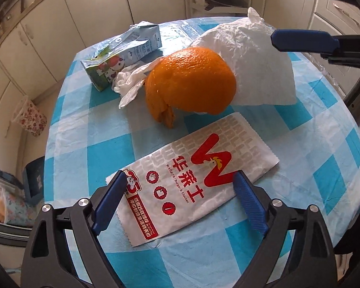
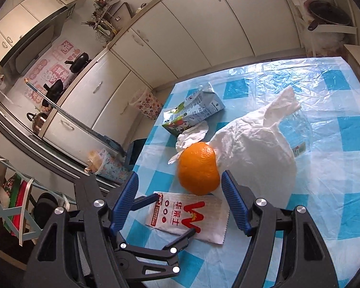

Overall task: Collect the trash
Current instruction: 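Grasp the white plastic bag with the right tool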

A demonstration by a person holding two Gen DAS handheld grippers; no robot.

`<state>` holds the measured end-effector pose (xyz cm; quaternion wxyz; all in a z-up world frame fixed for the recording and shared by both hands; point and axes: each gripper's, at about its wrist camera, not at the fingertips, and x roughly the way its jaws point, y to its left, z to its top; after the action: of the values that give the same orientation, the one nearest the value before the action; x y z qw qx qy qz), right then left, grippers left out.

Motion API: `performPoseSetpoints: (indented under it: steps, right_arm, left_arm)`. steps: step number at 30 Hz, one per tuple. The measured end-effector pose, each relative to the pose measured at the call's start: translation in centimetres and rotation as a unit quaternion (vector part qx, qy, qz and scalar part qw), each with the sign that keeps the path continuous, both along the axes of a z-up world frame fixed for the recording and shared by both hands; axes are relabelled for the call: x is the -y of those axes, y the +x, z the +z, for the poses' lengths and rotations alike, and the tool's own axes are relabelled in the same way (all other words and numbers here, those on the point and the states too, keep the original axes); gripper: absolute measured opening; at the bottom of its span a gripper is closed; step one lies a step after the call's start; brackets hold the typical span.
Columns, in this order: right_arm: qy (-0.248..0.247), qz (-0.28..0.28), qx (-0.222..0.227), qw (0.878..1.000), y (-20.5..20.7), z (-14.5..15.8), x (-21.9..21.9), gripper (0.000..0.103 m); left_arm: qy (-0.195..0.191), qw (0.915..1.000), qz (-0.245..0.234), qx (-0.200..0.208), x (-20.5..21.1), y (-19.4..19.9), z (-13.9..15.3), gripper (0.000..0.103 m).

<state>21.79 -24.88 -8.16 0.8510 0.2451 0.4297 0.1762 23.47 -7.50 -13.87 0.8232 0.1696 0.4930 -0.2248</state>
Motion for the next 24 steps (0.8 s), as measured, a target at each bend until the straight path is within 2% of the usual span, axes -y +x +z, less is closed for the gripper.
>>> performPoseSetpoints:
  steps: [2, 4, 5, 7, 9, 13, 15, 17, 19, 21, 24]
  right_arm:
    - [-0.012, -0.007, 0.001, 1.000, 0.8, -0.3, -0.3, 0.069]
    - [-0.025, -0.013, -0.002, 1.000, 1.5, -0.6, -0.6, 0.069]
    - [-0.029, -0.015, -0.005, 0.999, 1.7, -0.9, -0.6, 0.069]
    - [-0.039, -0.019, -0.011, 0.999, 2.6, -1.7, -1.0, 0.068]
    - [-0.052, -0.017, -0.012, 0.998, 3.1, -2.1, -1.7, 0.068]
    - [-0.079, 0.008, -0.010, 0.997, 3.4, -2.2, -3.4, 0.065]
    - [-0.097, 0.024, -0.015, 0.995, 3.5, -2.3, -4.1, 0.044]
    - [-0.104, 0.034, -0.016, 0.994, 3.4, -2.4, -4.4, 0.035]
    - [-0.096, 0.043, -0.013, 0.994, 3.4, -2.4, -4.4, 0.027]
    - [-0.087, 0.050, -0.007, 0.995, 3.2, -2.0, -4.4, 0.003]
    - [-0.091, 0.063, 0.001, 0.994, 2.8, -1.6, -4.7, 0.001]
  left_arm:
    - [-0.013, 0.9998, -0.006, -0.013, -0.2, -0.1, 0.1, 0.072]
    - [-0.010, 0.9997, -0.018, -0.013, -0.1, -0.4, 0.5, 0.045]
    - [-0.011, 0.9996, -0.022, -0.016, -0.1, -0.6, 0.6, 0.038]
    - [-0.007, 0.9994, -0.029, -0.020, -0.1, -0.9, 0.8, 0.011]
    - [-0.004, 0.9990, -0.037, -0.026, -0.3, -1.3, 0.8, 0.002]
    - [-0.007, 0.9985, -0.047, -0.028, -1.4, -1.8, 1.2, 0.002]
    - [-0.013, 0.9982, -0.055, -0.022, -2.1, -2.0, 1.7, 0.002]
    - [-0.011, 0.9982, -0.058, -0.014, -2.5, -2.1, 2.2, 0.007]
    - [-0.009, 0.9986, -0.052, -0.005, -2.8, -2.0, 2.5, 0.028]
    - [-0.007, 0.9989, -0.045, 0.007, -3.0, -2.0, 2.8, 0.039]
    - [-0.008, 0.9991, -0.040, 0.008, -3.2, -1.4, 3.1, 0.043]
